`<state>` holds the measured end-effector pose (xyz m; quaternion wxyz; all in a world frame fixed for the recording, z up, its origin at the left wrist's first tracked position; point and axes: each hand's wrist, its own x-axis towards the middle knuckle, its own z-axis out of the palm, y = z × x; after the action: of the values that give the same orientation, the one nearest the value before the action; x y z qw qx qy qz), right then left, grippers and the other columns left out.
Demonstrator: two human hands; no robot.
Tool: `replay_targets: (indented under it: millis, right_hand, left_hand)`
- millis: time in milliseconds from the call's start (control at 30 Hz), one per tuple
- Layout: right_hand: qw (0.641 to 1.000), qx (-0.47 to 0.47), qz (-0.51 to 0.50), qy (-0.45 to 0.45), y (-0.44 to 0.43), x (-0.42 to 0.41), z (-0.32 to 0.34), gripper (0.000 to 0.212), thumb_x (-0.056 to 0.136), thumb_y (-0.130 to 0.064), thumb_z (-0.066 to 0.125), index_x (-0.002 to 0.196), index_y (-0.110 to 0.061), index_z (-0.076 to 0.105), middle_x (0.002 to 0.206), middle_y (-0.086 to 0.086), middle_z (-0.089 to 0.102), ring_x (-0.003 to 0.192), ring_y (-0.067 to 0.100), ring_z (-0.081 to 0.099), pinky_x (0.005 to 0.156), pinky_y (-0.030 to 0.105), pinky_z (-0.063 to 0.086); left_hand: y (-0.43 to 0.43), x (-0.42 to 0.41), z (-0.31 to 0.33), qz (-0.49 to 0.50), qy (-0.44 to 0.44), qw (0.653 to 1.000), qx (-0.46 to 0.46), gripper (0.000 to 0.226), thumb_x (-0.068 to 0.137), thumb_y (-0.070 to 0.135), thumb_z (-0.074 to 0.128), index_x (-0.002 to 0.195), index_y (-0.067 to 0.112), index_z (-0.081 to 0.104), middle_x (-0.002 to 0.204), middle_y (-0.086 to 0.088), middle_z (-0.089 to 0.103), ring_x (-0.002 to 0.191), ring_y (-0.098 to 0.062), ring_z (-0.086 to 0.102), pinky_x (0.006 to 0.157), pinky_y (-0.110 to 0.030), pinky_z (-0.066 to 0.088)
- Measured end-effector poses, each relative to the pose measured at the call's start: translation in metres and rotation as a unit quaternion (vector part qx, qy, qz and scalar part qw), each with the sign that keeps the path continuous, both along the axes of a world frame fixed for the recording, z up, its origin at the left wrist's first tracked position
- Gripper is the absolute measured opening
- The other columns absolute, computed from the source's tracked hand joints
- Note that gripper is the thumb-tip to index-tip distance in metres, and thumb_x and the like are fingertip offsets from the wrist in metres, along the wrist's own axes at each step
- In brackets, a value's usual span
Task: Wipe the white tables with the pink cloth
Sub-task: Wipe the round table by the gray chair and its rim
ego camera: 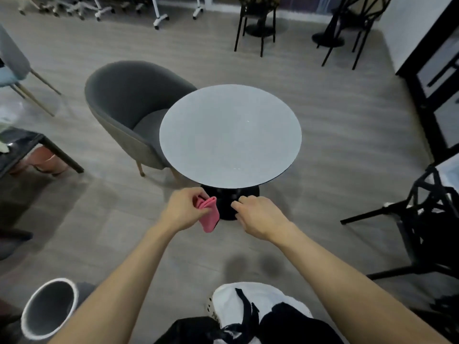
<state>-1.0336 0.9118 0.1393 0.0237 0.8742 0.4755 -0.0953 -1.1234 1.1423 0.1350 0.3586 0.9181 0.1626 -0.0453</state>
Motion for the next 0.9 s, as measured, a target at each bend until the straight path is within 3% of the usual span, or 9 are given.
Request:
replay_targets:
  millis: [67, 133, 200, 267, 367, 500, 633, 800, 900]
  right_hand:
    - [0.997, 0.046, -0.033, 0.046, 0.024, 0.007, -0.001, 0.048, 0.108, -0.038, 0.052, 0.151, -0.019, 0.041, 0.113, 0.006, 0.066, 0.099, 0.032, 0.066, 0.075, 0.046, 0.053]
    - [0.990, 0.077, -0.060, 0.097, 0.053, 0.021, -0.004, 0.061, 0.107, -0.045, 0.055, 0.158, -0.023, 0.031, 0.114, 0.004, 0.067, 0.098, 0.030, 0.067, 0.074, 0.045, 0.054]
    - [0.983, 0.092, -0.074, 0.144, 0.083, 0.037, -0.010, 0.041, 0.107, -0.047, 0.055, 0.142, -0.025, 0.048, 0.111, 0.000, 0.068, 0.097, 0.027, 0.066, 0.076, 0.044, 0.052]
    - [0.974, 0.101, -0.099, 0.178, 0.113, 0.057, -0.018, 0.021, 0.106, -0.044, 0.053, 0.107, -0.023, 0.057, 0.097, -0.002, 0.065, 0.087, 0.025, 0.062, 0.072, 0.043, 0.047]
    - [0.965, 0.099, -0.132, 0.205, 0.155, 0.091, -0.028, 0.024, 0.105, -0.036, 0.051, 0.089, -0.018, 0.054, 0.085, 0.000, 0.063, 0.080, 0.028, 0.059, 0.069, 0.045, 0.046]
    - [0.950, 0.118, -0.167, 0.235, 0.204, 0.128, -0.033, 0.018, 0.103, -0.029, 0.049, 0.090, -0.018, 0.051, 0.087, 0.002, 0.062, 0.081, 0.030, 0.060, 0.070, 0.046, 0.049]
    - [0.945, 0.120, -0.185, 0.240, 0.241, 0.150, -0.035, 0.021, 0.108, -0.035, 0.047, 0.099, -0.016, 0.051, 0.091, 0.002, 0.064, 0.082, 0.029, 0.058, 0.072, 0.045, 0.047]
    - [0.917, 0.134, -0.275, 0.256, 0.271, 0.156, -0.052, 0.023, 0.110, -0.040, 0.045, 0.101, -0.019, 0.047, 0.089, 0.000, 0.063, 0.082, 0.027, 0.059, 0.068, 0.043, 0.045]
    - [0.892, 0.140, -0.347, 0.254, 0.296, 0.149, -0.063, 0.019, 0.110, -0.038, 0.046, 0.108, -0.019, 0.046, 0.091, 0.003, 0.064, 0.082, 0.030, 0.059, 0.070, 0.044, 0.048]
  left_hand:
    - [0.019, 0.019, 0.001, -0.036, 0.003, 0.999, -0.010, 0.012, 0.082, 0.036, 0.085, 0.087, 0.038, 0.075, 0.079, 0.016, 0.075, 0.076, -0.006, 0.069, 0.061, -0.017, 0.051]
    - [0.039, 0.041, -0.002, -0.070, 0.019, 0.997, -0.017, 0.010, 0.082, 0.037, 0.083, 0.087, 0.038, 0.074, 0.077, 0.015, 0.073, 0.073, -0.006, 0.067, 0.061, -0.021, 0.052]
    - [0.060, 0.062, -0.008, -0.100, 0.039, 0.994, -0.018, 0.011, 0.078, 0.034, 0.081, 0.084, 0.037, 0.073, 0.073, 0.016, 0.071, 0.067, -0.006, 0.063, 0.059, -0.025, 0.052]
    - [0.083, 0.083, -0.011, -0.112, 0.052, 0.992, -0.020, 0.009, 0.075, 0.038, 0.076, 0.083, 0.036, 0.073, 0.070, 0.017, 0.069, 0.062, -0.005, 0.060, 0.057, -0.023, 0.048]
    - [0.127, 0.112, -0.010, -0.098, 0.066, 0.992, -0.044, 0.023, 0.072, 0.052, 0.068, 0.086, 0.036, 0.076, 0.070, 0.015, 0.073, 0.065, -0.004, 0.063, 0.059, -0.017, 0.044]
    - [0.192, 0.148, -0.008, -0.076, 0.105, 0.991, -0.044, 0.013, 0.079, 0.030, 0.078, 0.091, 0.035, 0.077, 0.072, 0.010, 0.076, 0.064, -0.002, 0.062, 0.059, -0.014, 0.044]
    - [0.235, 0.178, -0.018, -0.078, 0.085, 0.993, -0.027, 0.023, 0.081, 0.011, 0.080, 0.092, 0.030, 0.077, 0.070, 0.007, 0.073, 0.062, -0.003, 0.062, 0.060, -0.012, 0.045]
    - [0.287, 0.207, -0.049, -0.111, 0.078, 0.990, -0.034, 0.007, 0.089, 0.026, 0.077, 0.086, 0.031, 0.073, 0.073, 0.004, 0.071, 0.066, -0.008, 0.058, 0.061, -0.018, 0.044]
    - [0.321, 0.219, -0.070, -0.133, 0.086, 0.986, -0.046, 0.014, 0.096, 0.035, 0.072, 0.085, 0.029, 0.068, 0.076, 0.006, 0.070, 0.073, -0.013, 0.062, 0.067, -0.028, 0.049]
